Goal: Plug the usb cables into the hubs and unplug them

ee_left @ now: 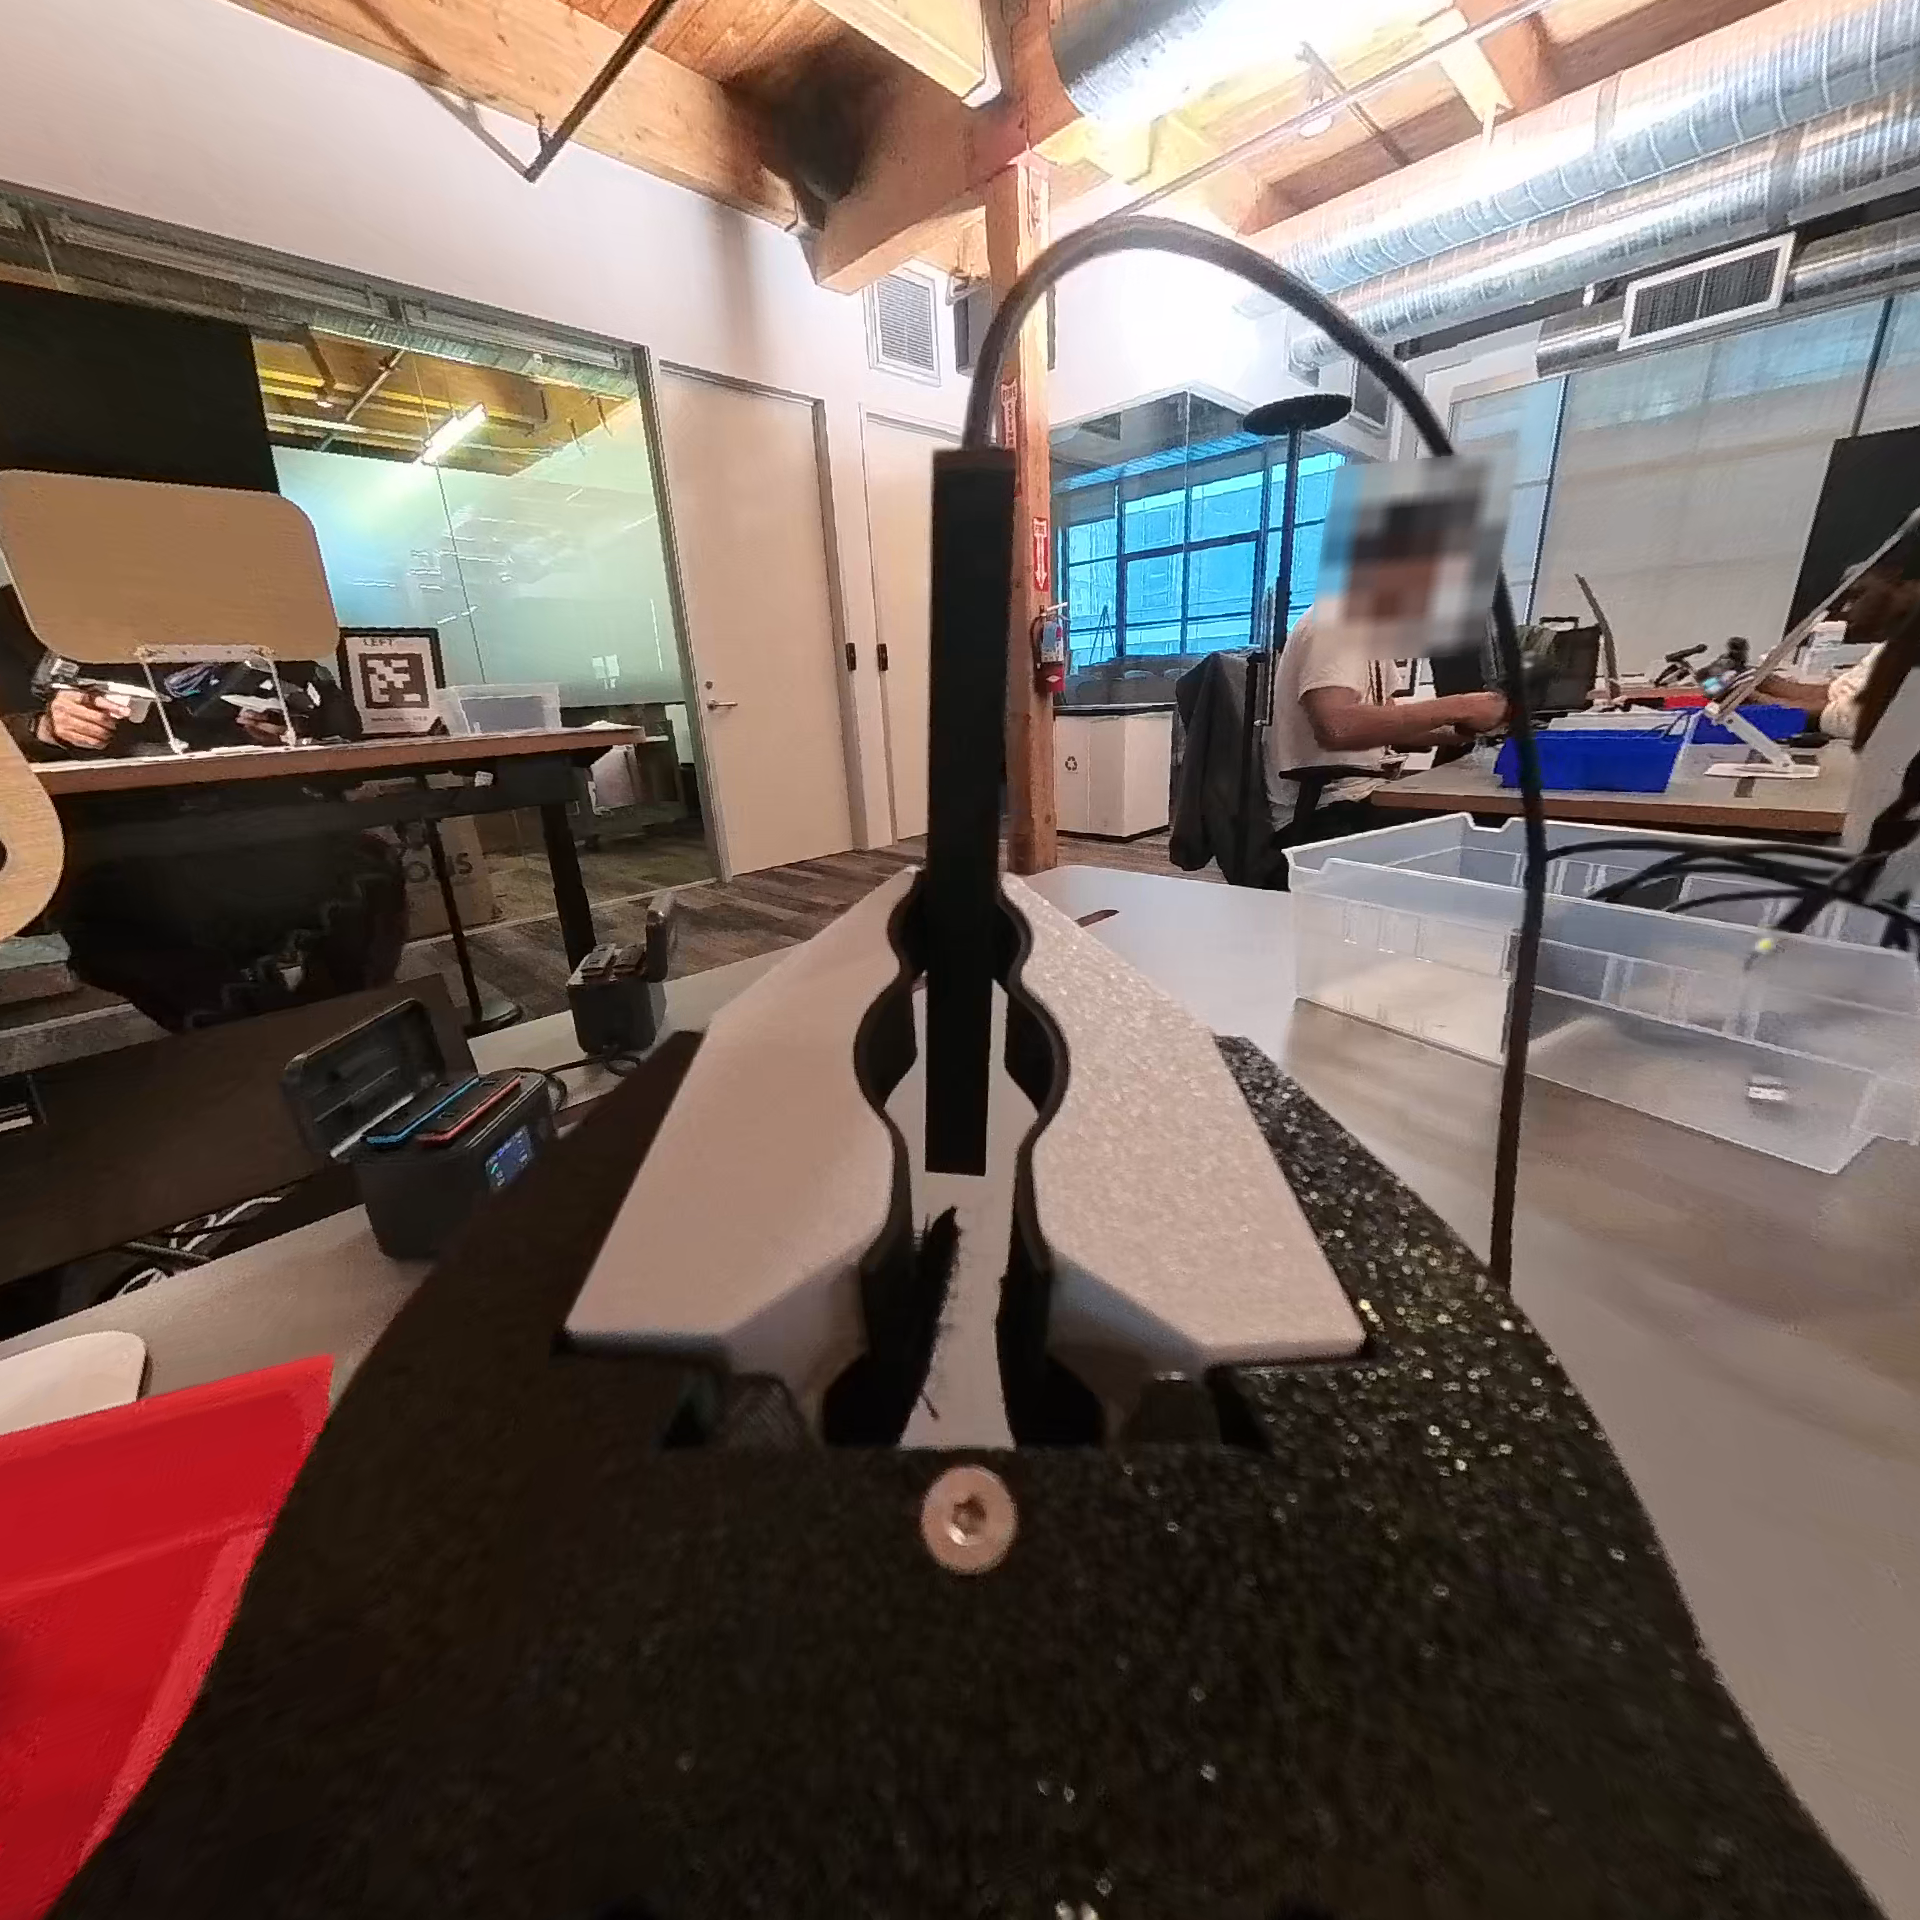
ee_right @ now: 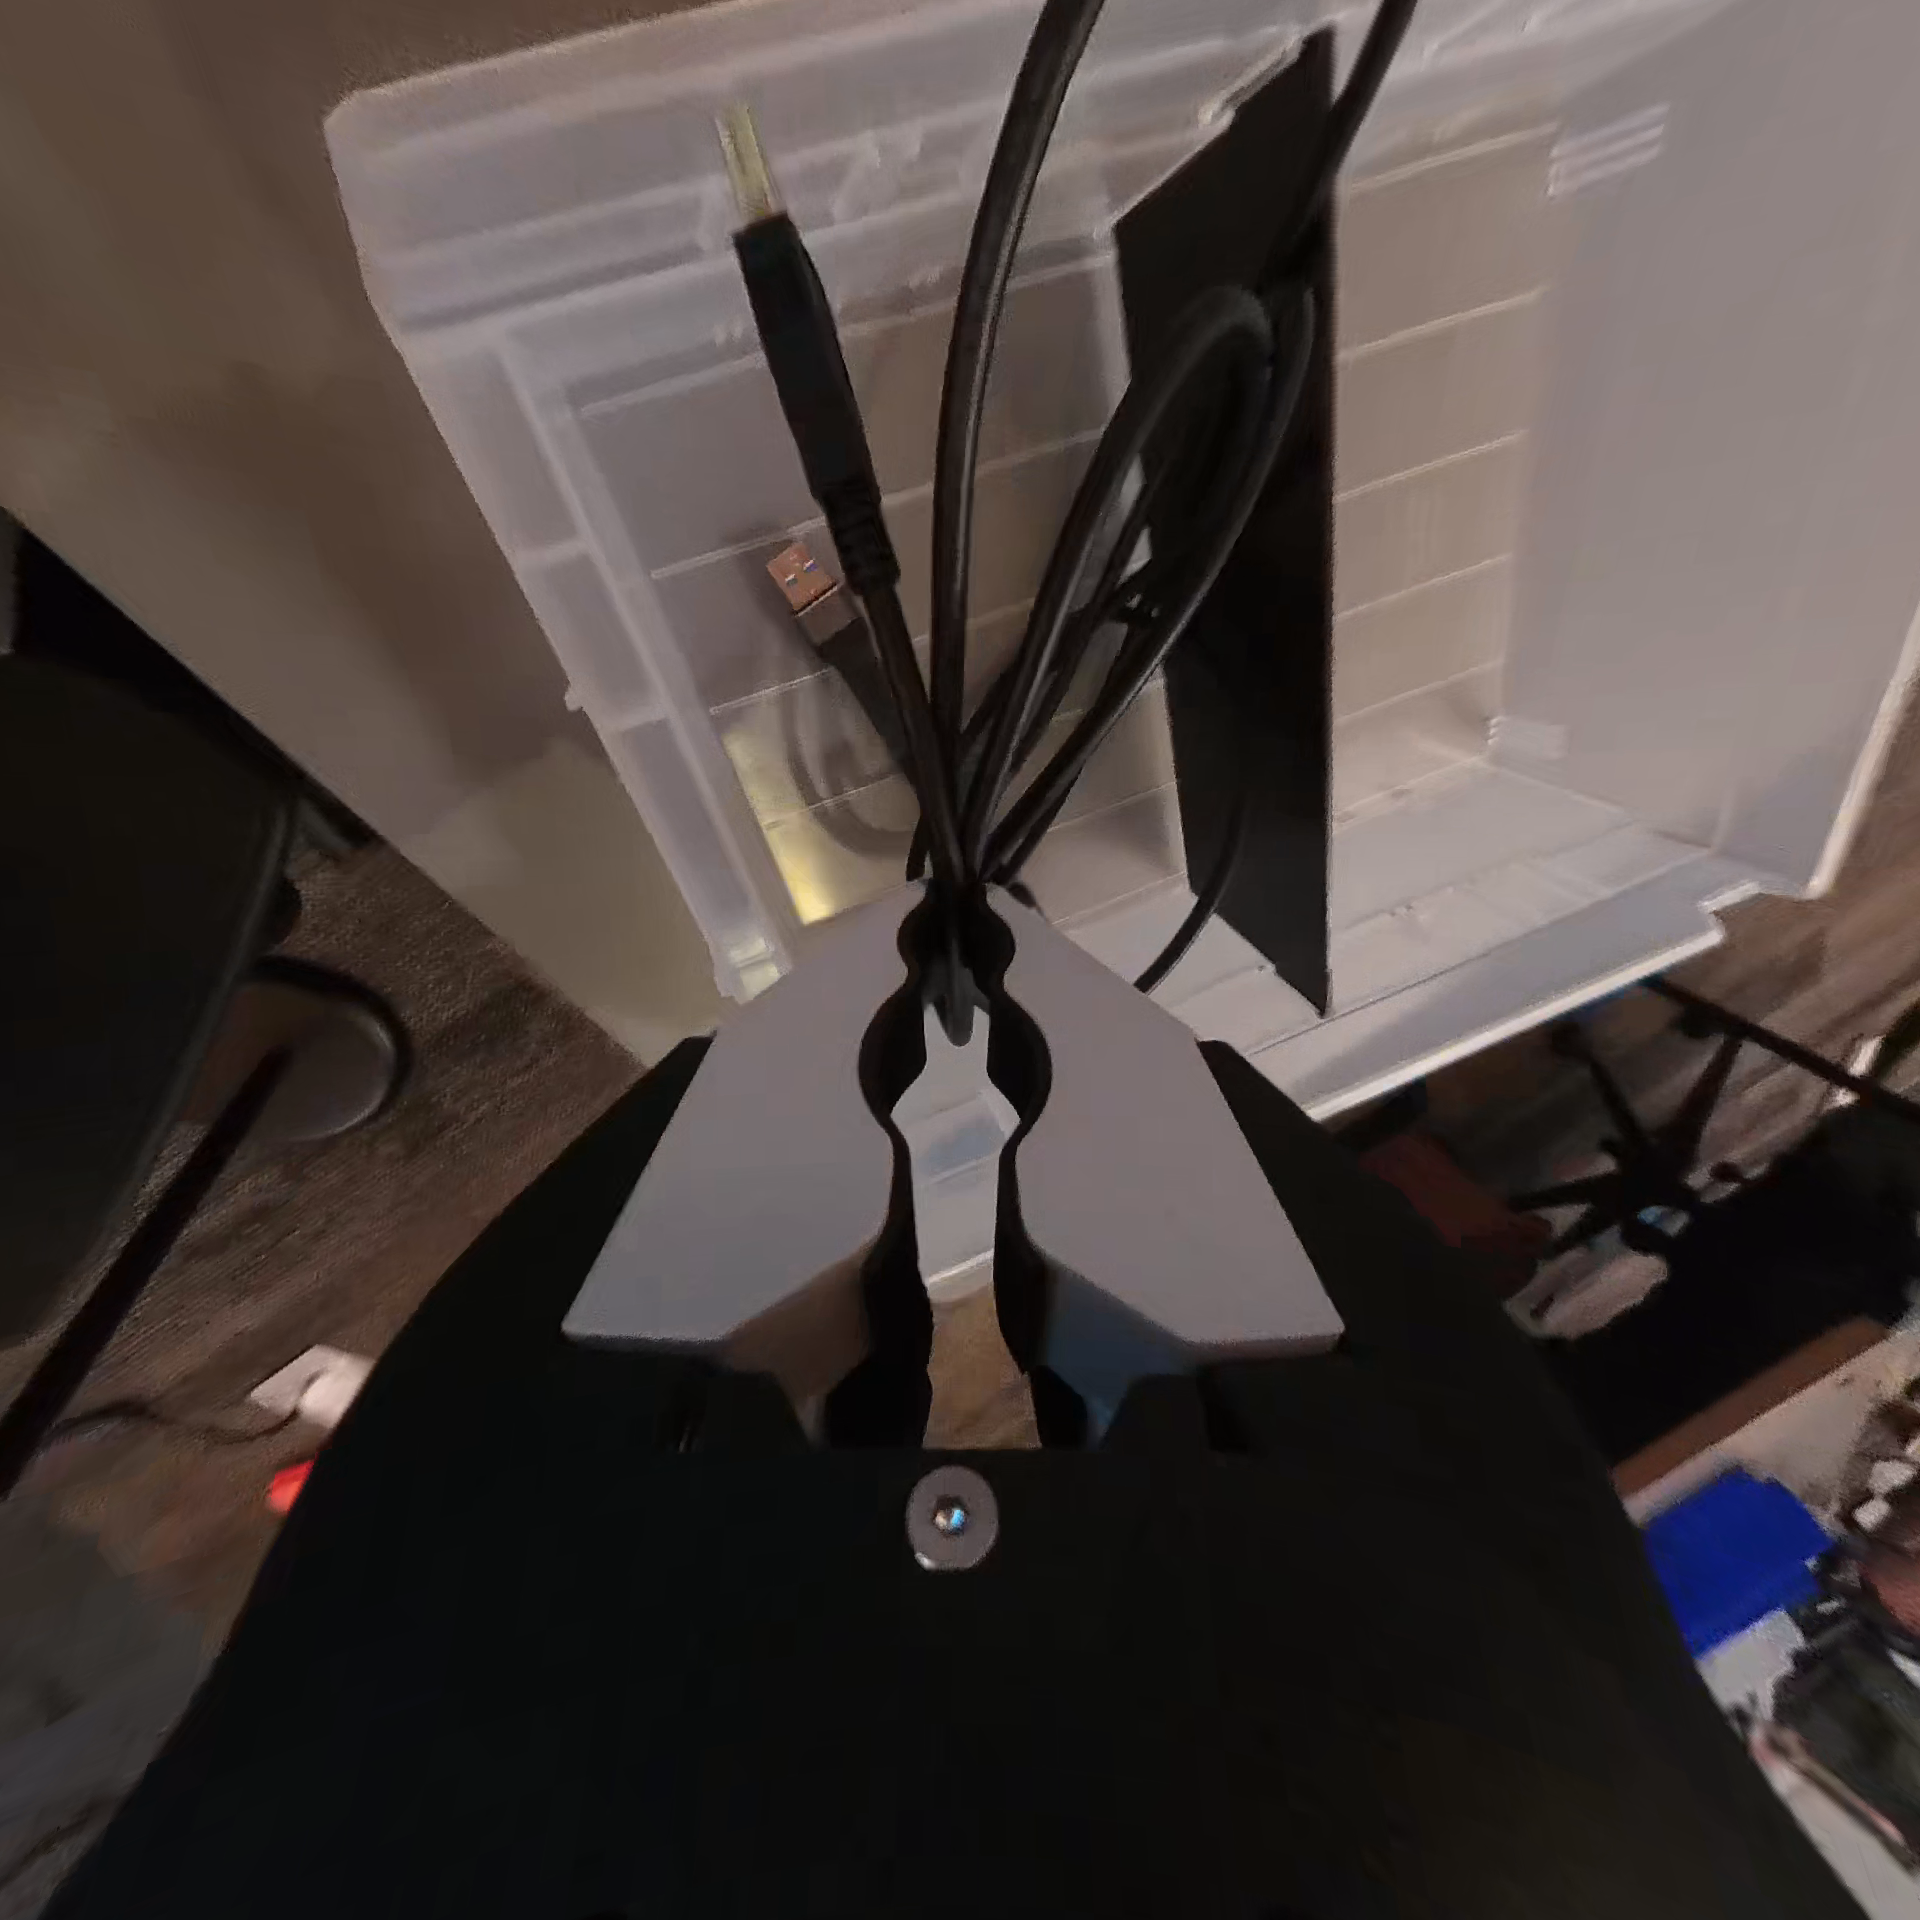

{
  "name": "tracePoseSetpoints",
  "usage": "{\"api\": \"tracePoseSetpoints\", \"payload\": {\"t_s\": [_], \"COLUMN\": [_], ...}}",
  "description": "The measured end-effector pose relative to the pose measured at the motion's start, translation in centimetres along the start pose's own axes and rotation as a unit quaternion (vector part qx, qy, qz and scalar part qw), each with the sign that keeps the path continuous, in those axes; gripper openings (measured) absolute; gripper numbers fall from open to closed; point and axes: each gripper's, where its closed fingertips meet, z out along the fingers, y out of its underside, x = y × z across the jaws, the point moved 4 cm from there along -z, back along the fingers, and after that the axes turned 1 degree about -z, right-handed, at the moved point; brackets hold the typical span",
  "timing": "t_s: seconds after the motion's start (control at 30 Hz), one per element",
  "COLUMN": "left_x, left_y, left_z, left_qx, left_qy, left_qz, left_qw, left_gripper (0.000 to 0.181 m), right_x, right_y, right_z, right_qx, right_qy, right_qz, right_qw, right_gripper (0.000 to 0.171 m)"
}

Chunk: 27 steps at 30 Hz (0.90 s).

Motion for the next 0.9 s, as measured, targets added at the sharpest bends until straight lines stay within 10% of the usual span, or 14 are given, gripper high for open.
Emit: {"api": "tracePoseSetpoints", "payload": {"t_s": [0.33,0.57,0.7,0.9], "left_x": [1.4,2.3,3.2,6.5], "left_y": [0.8,2.3,2.9,4.5], "left_z": [0.7,1.3,1.7,2.3], "left_qx": [-0.028,-0.074,-0.104,-0.150], "left_qy": [0.029,0.051,0.051,0.069], "left_qz": [0.011,0.037,0.104,0.296], "left_qw": [0.999,0.995,0.988,0.941], "left_gripper": [0.008,0.008,0.008,0.008], "right_x": [-2.7,1.7,4.1,-4.5], "right_y": [-1.2,-0.9,-7.1,-23.3], "right_z": [2.8,-3.8,-10.9,-12.2], "right_qx": [-0.060,-0.040,0.128,0.297], "right_qy": [-0.097,0.037,0.204,0.201], "right_qz": [0.024,0.124,0.082,-0.180], "right_qw": [0.993,0.991,0.967,0.916], "right_gripper": [0.004,0.061,0.074,0.077]}}
